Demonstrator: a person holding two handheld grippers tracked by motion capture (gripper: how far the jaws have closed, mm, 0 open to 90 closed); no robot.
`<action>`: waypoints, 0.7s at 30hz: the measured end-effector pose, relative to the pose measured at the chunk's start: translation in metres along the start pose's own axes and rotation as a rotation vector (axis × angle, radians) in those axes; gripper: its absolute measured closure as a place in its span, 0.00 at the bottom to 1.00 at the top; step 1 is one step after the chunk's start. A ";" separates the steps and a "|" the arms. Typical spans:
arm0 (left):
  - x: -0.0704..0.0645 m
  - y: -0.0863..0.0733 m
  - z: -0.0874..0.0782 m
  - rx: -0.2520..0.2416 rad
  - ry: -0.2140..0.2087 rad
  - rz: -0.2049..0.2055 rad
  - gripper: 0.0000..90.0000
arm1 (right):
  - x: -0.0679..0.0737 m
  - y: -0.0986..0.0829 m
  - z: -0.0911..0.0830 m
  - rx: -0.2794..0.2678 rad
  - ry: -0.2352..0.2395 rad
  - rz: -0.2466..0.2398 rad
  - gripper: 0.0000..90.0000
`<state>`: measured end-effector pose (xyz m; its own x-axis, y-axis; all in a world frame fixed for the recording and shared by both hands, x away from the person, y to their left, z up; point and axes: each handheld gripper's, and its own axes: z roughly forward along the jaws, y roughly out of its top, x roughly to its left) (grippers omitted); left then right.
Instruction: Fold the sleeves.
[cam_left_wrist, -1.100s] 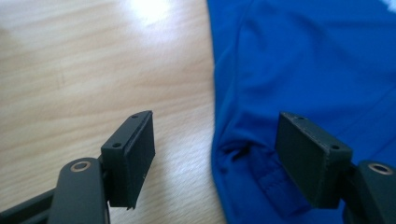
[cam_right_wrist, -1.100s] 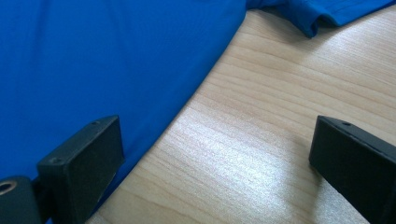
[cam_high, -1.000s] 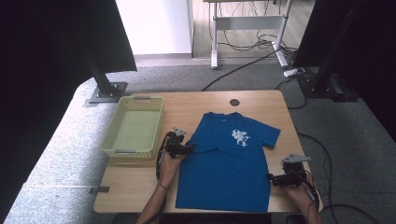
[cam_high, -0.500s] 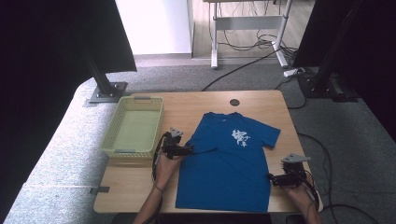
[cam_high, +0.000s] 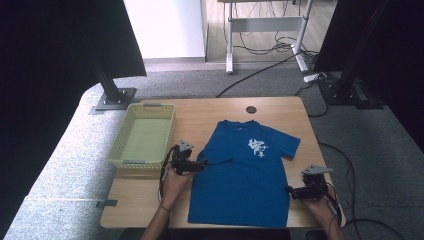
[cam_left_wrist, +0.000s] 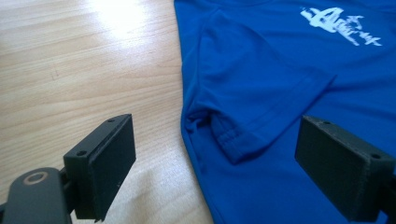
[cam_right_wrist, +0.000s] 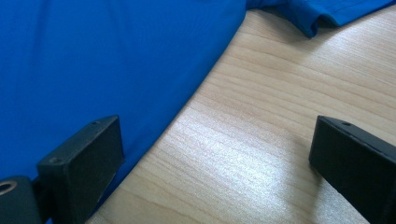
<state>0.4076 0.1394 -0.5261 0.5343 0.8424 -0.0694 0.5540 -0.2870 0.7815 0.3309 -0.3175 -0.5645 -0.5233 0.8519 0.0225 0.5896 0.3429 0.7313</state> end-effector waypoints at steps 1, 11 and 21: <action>0.000 -0.001 -0.002 -0.003 -0.001 0.001 0.13 | 0.000 0.000 0.000 0.000 0.000 0.000 0.03; -0.001 -0.011 -0.019 -0.012 -0.004 0.021 0.12 | 0.000 0.000 0.000 0.000 0.000 0.000 0.03; 0.002 -0.031 -0.037 -0.014 0.012 0.011 0.12 | 0.000 0.000 0.000 -0.001 0.000 0.000 0.03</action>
<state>0.3683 0.1671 -0.5278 0.5325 0.8448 -0.0529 0.5390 -0.2903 0.7907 0.3310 -0.3175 -0.5645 -0.5232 0.8519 0.0230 0.5893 0.3422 0.7319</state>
